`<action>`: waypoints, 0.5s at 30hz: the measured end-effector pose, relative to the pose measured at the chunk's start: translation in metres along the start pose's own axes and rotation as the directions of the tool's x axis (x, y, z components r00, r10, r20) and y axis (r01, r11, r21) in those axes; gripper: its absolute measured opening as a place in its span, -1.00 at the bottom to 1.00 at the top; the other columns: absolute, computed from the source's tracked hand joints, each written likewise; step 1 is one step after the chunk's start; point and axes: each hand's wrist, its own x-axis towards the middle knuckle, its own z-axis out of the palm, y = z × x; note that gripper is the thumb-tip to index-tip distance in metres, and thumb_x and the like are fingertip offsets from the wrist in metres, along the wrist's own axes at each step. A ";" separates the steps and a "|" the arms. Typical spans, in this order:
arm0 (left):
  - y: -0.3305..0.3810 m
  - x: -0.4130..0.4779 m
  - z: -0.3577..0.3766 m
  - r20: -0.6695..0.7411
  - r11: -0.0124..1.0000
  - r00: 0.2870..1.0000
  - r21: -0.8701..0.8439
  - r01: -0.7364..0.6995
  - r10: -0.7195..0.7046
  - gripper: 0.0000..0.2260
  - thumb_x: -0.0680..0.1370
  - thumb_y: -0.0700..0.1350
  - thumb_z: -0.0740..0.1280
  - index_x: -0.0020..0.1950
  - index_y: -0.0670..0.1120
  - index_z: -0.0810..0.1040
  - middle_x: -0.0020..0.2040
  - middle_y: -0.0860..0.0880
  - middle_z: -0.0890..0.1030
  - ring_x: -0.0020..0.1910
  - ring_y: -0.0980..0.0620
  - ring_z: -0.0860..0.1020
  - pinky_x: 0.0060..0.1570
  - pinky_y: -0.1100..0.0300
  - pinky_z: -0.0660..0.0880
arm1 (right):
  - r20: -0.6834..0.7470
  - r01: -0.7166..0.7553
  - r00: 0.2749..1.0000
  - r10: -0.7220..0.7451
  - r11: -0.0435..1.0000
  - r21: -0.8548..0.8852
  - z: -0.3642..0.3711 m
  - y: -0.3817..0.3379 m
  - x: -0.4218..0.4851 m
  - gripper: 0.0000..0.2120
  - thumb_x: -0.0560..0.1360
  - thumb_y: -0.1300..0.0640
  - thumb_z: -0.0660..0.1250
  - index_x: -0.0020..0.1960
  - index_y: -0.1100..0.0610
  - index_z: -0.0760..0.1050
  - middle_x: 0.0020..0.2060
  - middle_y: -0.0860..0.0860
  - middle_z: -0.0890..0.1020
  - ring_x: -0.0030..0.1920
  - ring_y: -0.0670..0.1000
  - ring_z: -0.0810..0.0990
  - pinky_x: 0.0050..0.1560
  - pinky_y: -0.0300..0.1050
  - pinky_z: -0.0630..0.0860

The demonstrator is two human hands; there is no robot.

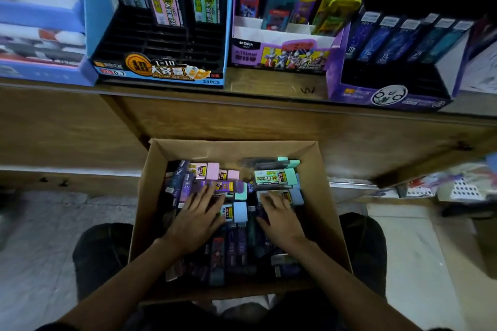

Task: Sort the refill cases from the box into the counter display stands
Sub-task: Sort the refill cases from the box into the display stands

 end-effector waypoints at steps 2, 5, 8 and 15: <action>0.005 -0.008 -0.004 -0.037 0.999 0.999 0.053 -0.014 0.016 -0.28 0.59 0.21 -0.28 0.27 -0.11 0.55 0.30 -0.26 0.49 0.25 -0.24 0.50 0.10 -0.14 0.49 | 0.021 0.046 0.999 -0.045 0.998 -0.034 0.005 0.000 -0.008 -0.43 0.58 -0.05 0.16 0.51 0.05 0.08 0.48 -0.01 0.11 0.45 0.08 0.08 0.40 0.01 0.21; 0.008 -0.015 -0.002 -0.046 1.000 0.999 -0.007 -0.006 0.005 -0.37 0.55 0.25 -0.09 0.30 -0.11 0.52 0.21 -0.18 0.55 0.14 -0.18 0.56 0.12 0.01 0.49 | 0.029 0.064 0.997 -0.065 0.997 0.034 0.005 0.004 -0.022 -0.44 0.56 -0.02 0.21 0.50 0.02 0.12 0.49 -0.02 0.09 0.47 0.08 0.05 0.43 0.00 0.19; 0.004 -0.013 0.007 -0.058 0.996 0.997 -0.086 0.038 -0.043 -0.50 0.56 0.19 0.17 0.38 -0.09 0.39 0.25 -0.11 0.44 0.20 -0.13 0.46 0.23 0.07 0.38 | -0.133 -0.027 0.990 0.050 0.984 0.174 0.002 0.006 -0.030 -0.64 0.54 0.06 0.25 0.31 0.07 0.36 0.34 0.06 0.29 0.35 0.09 0.24 0.31 -0.07 0.32; 0.008 -0.002 0.002 0.080 0.978 0.981 -0.097 0.183 -0.176 -0.39 0.45 0.26 0.31 0.32 -0.10 0.26 0.26 -0.12 0.47 0.19 -0.12 0.48 0.10 0.08 0.38 | -0.062 -0.244 0.961 0.269 0.933 0.266 0.001 -0.011 -0.022 -0.57 0.53 -0.08 0.27 0.27 0.16 0.36 0.22 0.15 0.44 0.23 0.15 0.40 0.22 -0.06 0.34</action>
